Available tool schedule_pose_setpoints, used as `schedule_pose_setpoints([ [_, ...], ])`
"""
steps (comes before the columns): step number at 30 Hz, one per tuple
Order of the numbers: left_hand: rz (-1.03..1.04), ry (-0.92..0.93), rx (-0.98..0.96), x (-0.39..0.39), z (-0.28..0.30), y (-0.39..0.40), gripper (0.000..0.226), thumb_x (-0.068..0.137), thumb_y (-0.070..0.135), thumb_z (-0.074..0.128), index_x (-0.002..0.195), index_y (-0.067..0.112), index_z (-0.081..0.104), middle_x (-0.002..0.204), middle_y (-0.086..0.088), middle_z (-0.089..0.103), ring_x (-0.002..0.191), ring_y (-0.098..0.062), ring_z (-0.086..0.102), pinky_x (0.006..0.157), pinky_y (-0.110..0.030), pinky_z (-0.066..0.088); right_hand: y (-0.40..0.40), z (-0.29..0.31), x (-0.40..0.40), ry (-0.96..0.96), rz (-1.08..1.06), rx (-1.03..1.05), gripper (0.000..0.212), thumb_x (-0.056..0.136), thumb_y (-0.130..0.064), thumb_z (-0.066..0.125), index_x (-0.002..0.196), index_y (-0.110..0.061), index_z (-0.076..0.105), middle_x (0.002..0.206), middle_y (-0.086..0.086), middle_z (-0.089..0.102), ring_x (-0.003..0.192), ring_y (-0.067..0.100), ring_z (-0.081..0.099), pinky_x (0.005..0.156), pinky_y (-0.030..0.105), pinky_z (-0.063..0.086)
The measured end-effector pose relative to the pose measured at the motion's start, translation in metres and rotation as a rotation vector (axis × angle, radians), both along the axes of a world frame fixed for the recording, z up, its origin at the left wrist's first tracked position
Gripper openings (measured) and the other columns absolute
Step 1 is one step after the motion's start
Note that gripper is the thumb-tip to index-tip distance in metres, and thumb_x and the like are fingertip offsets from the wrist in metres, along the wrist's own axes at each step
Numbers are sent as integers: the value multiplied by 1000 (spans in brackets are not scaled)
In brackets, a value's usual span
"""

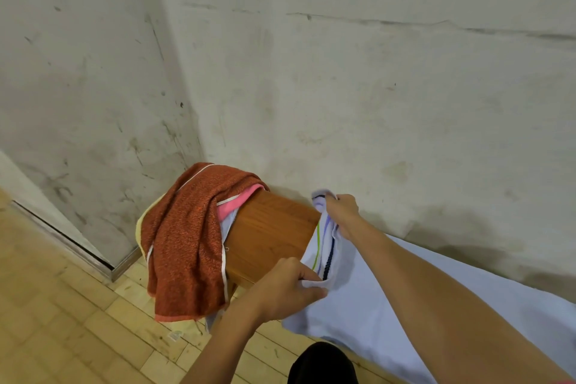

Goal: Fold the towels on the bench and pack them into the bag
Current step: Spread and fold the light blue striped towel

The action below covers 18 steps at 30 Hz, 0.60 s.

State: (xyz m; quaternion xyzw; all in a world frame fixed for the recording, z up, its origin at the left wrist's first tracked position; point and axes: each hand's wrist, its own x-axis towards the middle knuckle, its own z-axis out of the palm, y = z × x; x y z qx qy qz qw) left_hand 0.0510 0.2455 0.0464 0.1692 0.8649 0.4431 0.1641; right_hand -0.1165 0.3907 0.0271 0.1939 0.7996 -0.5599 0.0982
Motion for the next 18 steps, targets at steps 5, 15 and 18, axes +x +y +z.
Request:
schedule_pose_setpoints([
  [5,126,-20,-42,1,0,-14,43,89,24,62,60,-2,45,59,-11,30,55,-16,27,53,-33,23,-3,14,-7,-128,19,-219,51,104,-49,36,121,-5,55,106,16,64,90,30,61,69,35,52],
  [15,323,138,-85,-4,20,-56,51,91,17,62,46,19,38,48,6,28,46,-10,25,49,-24,21,-65,55,-17,-102,127,-806,50,107,-37,37,136,2,47,109,14,61,109,29,62,86,35,51],
  [18,397,233,-156,-7,27,-80,41,91,20,62,54,7,48,51,0,29,48,-12,26,49,-25,22,-82,62,-22,-86,114,-908,51,107,-37,38,135,3,48,107,13,62,95,24,63,78,32,54],
])
